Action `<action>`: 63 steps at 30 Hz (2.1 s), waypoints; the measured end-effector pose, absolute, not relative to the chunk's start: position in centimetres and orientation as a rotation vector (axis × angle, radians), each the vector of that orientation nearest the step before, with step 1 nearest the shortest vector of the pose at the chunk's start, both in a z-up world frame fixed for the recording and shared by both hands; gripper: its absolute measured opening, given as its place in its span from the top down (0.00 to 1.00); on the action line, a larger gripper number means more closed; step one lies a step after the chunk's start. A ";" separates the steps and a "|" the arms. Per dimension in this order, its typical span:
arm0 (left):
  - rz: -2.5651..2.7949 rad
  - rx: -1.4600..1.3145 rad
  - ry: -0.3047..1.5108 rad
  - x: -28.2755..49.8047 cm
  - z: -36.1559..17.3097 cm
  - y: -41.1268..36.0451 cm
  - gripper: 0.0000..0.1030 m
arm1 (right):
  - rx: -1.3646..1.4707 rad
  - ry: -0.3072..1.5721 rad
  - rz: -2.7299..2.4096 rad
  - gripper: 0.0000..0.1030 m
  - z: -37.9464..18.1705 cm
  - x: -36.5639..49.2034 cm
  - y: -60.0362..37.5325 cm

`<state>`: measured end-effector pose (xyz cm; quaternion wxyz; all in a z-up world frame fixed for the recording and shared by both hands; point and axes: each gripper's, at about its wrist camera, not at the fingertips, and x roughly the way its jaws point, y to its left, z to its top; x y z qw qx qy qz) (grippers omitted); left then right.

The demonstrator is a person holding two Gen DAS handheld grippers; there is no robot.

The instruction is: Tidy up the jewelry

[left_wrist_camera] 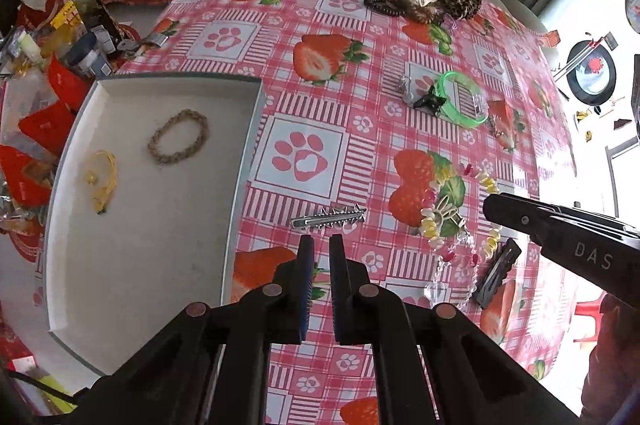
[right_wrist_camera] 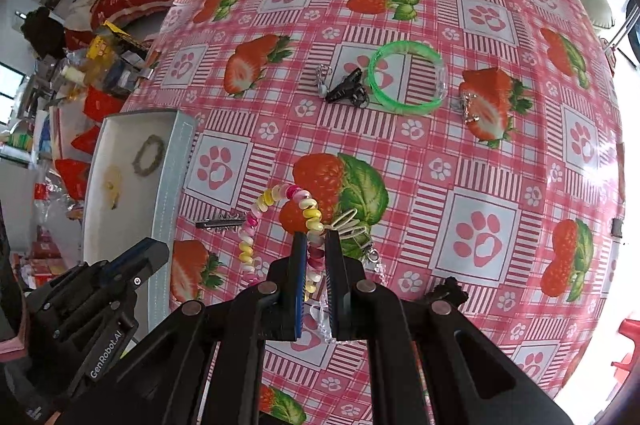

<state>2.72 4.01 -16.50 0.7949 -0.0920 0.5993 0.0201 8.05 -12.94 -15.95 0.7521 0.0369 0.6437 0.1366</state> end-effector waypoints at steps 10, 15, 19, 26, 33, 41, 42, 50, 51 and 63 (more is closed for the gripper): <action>-0.068 0.018 1.297 3.2 -18.1 0.2 0.86 | 0.112 1.425 0.213 0.91 -16.5 7.9 -16.7; -0.103 0.076 1.256 3.7 -18.0 -1.2 0.00 | 0.152 1.428 0.164 0.91 -16.6 7.8 -19.1; -0.174 0.223 1.250 4.9 -18.9 -3.7 0.00 | 0.181 1.430 0.136 0.91 -16.9 7.5 -20.6; -0.353 0.382 1.271 6.8 -21.3 -7.1 0.15 | 0.230 1.425 0.108 0.91 -17.0 6.9 -22.5; -0.443 0.332 1.318 8.1 -22.5 -8.3 0.17 | 0.269 1.422 0.078 0.91 -17.2 6.3 -24.2; -0.483 0.342 1.364 9.0 -23.9 -9.3 0.47 | 0.292 1.420 0.056 0.91 -17.4 6.0 -25.3; -0.481 0.360 1.349 8.9 -23.8 -9.4 0.61 | 0.296 1.420 0.055 0.91 -17.4 6.0 -25.4; -0.455 0.205 1.378 9.8 -23.4 -8.3 0.76 | 0.317 1.418 0.052 0.91 -17.6 5.8 -25.6; -0.452 0.184 1.381 9.8 -23.3 -7.9 0.76 | 0.317 1.416 0.054 0.91 -17.5 5.9 -25.5; -0.380 -0.032 1.311 8.9 -18.5 -3.2 0.76 | 0.299 1.409 0.104 0.91 -16.8 6.7 -23.5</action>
